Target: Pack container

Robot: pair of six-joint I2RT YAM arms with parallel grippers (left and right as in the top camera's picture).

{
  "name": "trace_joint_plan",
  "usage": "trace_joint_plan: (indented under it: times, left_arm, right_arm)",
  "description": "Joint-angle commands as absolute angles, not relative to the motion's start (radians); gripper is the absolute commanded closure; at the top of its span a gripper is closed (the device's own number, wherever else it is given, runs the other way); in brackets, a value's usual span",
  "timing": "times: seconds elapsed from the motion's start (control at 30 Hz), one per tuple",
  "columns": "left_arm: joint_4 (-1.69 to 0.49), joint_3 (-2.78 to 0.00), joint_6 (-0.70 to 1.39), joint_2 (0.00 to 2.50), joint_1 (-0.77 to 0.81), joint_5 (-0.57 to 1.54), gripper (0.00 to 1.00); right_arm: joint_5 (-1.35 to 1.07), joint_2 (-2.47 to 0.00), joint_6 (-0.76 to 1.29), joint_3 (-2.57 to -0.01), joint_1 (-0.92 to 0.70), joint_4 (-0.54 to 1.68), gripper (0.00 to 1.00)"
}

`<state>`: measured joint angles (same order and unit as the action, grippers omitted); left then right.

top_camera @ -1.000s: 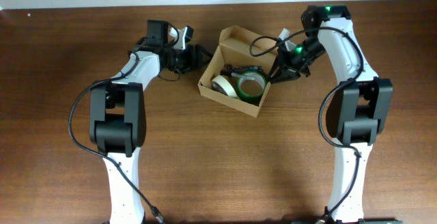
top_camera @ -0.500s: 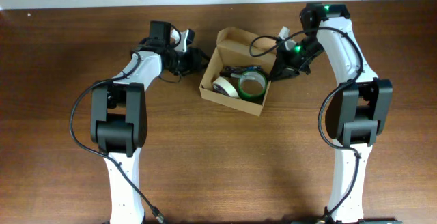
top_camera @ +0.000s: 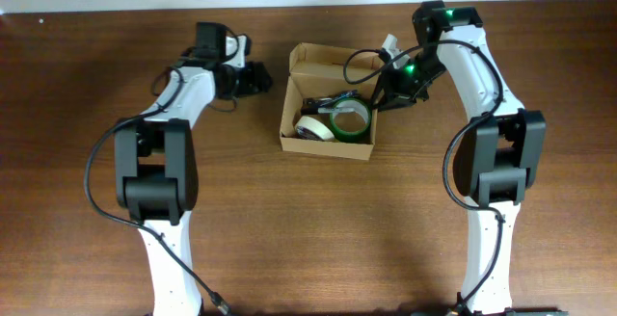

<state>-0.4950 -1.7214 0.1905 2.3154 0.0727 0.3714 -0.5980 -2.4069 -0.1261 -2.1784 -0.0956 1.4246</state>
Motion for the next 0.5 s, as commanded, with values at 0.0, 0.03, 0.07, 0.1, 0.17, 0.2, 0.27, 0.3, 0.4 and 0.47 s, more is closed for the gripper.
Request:
trace_joint_plan:
  times: [0.0, 0.03, 0.07, 0.1, 0.17, 0.2, 0.27, 0.3, 0.4, 0.47]
  left_arm:
    - [-0.532, -1.71, 0.112, 2.353, 0.031, 0.088, 0.32]
    - [-0.536, -1.719, 0.095, 2.352, 0.028, 0.059, 0.32]
    - [-0.542, -1.732, 0.07, 2.351, 0.024, 0.023, 0.32]
    - [-0.552, -1.746, 0.048, 2.349, 0.023, -0.006, 0.31]
    - [-0.577, -1.784, -0.004, 2.344, 0.021, -0.073, 0.31]
    - [-0.593, -1.81, -0.035, 2.339, 0.02, -0.098, 0.31]
    - [-0.625, -1.863, -0.08, 2.33, 0.022, -0.125, 0.32]
    - [-0.642, -1.889, -0.091, 2.323, 0.022, -0.125, 0.32]
    - [-0.71, -1.973, -0.092, 2.289, 0.026, -0.117, 0.38]
    - [-0.754, -2.023, -0.093, 2.26, 0.032, -0.097, 0.47]
  right_arm:
    - [-0.559, -2.43, -0.153, -2.172, -0.104, 1.422, 0.76]
    - [-0.554, -2.43, -0.154, -2.172, -0.104, 1.421, 0.76]
    - [-0.542, -2.43, -0.153, -2.172, -0.104, 1.42, 0.76]
    - [-0.534, -2.43, -0.154, -2.172, -0.104, 1.421, 0.76]
    - [-0.523, -2.43, -0.154, -2.172, -0.104, 1.421, 0.76]
    - [-0.52, -2.43, -0.154, -2.172, -0.104, 1.421, 0.76]
    - [-0.518, -2.43, -0.153, -2.172, -0.104, 1.42, 0.76]
    - [-0.518, -2.43, -0.153, -2.172, -0.104, 1.42, 0.76]
    - [-0.518, -2.43, -0.153, -2.172, -0.104, 1.42, 0.76]
    - [-0.518, -2.43, -0.152, -2.172, -0.104, 1.421, 0.76]
